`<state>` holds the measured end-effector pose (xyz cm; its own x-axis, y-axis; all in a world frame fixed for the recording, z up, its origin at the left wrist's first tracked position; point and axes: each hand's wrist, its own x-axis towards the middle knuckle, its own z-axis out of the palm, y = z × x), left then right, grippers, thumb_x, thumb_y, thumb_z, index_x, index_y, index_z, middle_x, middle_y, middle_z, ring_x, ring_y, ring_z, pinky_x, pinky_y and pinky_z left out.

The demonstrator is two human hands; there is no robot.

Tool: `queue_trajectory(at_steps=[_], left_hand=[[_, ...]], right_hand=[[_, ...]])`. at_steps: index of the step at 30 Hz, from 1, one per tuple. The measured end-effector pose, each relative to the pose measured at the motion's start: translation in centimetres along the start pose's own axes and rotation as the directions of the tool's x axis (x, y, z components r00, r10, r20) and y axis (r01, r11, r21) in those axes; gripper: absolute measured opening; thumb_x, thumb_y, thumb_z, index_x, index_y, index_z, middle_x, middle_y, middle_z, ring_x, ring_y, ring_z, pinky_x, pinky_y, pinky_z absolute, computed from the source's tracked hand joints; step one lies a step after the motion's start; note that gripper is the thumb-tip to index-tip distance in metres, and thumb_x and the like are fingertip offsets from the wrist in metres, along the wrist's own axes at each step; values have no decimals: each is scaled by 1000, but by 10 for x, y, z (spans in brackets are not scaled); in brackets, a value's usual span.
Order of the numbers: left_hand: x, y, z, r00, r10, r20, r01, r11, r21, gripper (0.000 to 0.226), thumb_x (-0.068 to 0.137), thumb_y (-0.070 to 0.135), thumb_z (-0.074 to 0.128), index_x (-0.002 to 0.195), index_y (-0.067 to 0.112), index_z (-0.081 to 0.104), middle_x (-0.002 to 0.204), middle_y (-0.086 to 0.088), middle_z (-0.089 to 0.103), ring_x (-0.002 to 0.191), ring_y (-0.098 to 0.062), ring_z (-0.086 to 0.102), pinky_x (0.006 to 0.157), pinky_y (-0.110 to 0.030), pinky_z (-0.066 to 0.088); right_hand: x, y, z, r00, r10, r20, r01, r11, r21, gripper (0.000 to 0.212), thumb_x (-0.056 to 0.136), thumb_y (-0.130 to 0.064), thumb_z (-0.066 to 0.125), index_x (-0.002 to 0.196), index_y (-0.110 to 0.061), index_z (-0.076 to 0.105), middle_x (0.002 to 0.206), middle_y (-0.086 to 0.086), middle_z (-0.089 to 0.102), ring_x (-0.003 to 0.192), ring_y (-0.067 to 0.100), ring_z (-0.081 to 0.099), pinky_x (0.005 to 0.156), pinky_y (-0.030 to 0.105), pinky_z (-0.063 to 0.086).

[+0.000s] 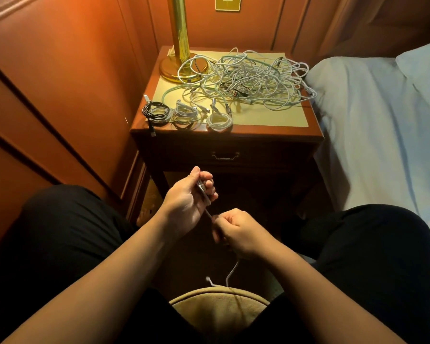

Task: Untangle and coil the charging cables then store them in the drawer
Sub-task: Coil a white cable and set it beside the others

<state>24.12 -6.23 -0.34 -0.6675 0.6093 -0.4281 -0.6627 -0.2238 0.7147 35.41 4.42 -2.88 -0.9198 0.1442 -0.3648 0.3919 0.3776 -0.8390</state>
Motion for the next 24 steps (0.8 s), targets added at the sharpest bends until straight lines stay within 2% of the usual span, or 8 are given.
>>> queue_trajectory(at_steps=[3, 5, 8, 11, 14, 17, 21, 24], left_hand=[[-1, -4, -5, 985, 85, 153, -132, 935, 330, 43, 112, 30, 35, 91, 6, 64, 75, -2, 63, 69, -13, 60, 74, -31, 53], [-3, -7, -9, 964, 101, 245, -231, 774, 590, 46, 111, 34, 36, 93, 5, 68, 77, -4, 67, 74, -16, 64, 75, -30, 55], [-1, -10, -15, 934, 76, 348, -332, 541, 773, 52, 109, 45, 38, 89, 10, 71, 84, -7, 68, 80, -25, 65, 78, -40, 54], [-2, -11, -16, 905, -46, 423, -311, 606, 732, 58, 105, 50, 39, 78, 4, 61, 74, -10, 57, 66, -27, 53, 65, -42, 46], [-3, -11, -11, 890, -121, 440, -261, 654, 710, 70, 105, 56, 29, 76, -4, 53, 65, -3, 46, 56, -17, 41, 56, -30, 39], [-5, -10, -9, 871, -208, 444, -208, 663, 719, 77, 101, 61, 22, 75, -6, 49, 57, -1, 37, 51, -17, 34, 52, -26, 36], [-10, -11, -7, 858, -297, 418, -29, 785, 618, 57, 100, 58, 34, 66, 13, 48, 53, 2, 28, 47, -14, 27, 48, -25, 28], [-10, -15, -6, 874, -286, 393, 55, 861, 505, 50, 103, 44, 40, 61, 19, 42, 57, 0, 23, 48, -13, 20, 47, -25, 22]], right_hand=[[-8, -6, -5, 996, -79, -40, 76, 994, -73, 41, 104, -31, 52, 67, -21, 68, 63, 3, 65, 57, 19, 58, 57, 38, 45], [-14, -10, -10, 986, -155, -58, 148, 982, -114, 39, 102, -26, 56, 64, -19, 67, 57, -4, 62, 52, 8, 56, 52, 28, 44], [-19, -10, -19, 957, -260, -127, 234, 954, -189, 36, 98, -38, 50, 73, -20, 68, 64, -1, 65, 57, 14, 60, 55, 36, 49], [-22, -10, -30, 912, -371, -178, 284, 881, -378, 30, 102, -42, 46, 98, -23, 70, 77, -15, 65, 66, 4, 60, 59, 23, 47], [-20, -9, -41, 834, -478, -277, 322, 829, -458, 22, 101, -40, 54, 97, -24, 68, 84, -13, 67, 71, 5, 63, 62, 29, 53], [-16, -2, -49, 780, -491, -388, 336, 852, -402, 14, 97, -36, 68, 98, -22, 71, 85, -12, 69, 74, 5, 67, 63, 30, 56], [-10, 3, -44, 854, -326, -406, 283, 945, -163, 12, 101, -30, 67, 104, -24, 78, 90, -10, 75, 85, 6, 71, 73, 32, 60], [-3, 6, -28, 923, -201, -329, 205, 979, -22, 22, 106, -35, 57, 103, -28, 78, 85, -4, 76, 80, 22, 73, 73, 50, 60]])
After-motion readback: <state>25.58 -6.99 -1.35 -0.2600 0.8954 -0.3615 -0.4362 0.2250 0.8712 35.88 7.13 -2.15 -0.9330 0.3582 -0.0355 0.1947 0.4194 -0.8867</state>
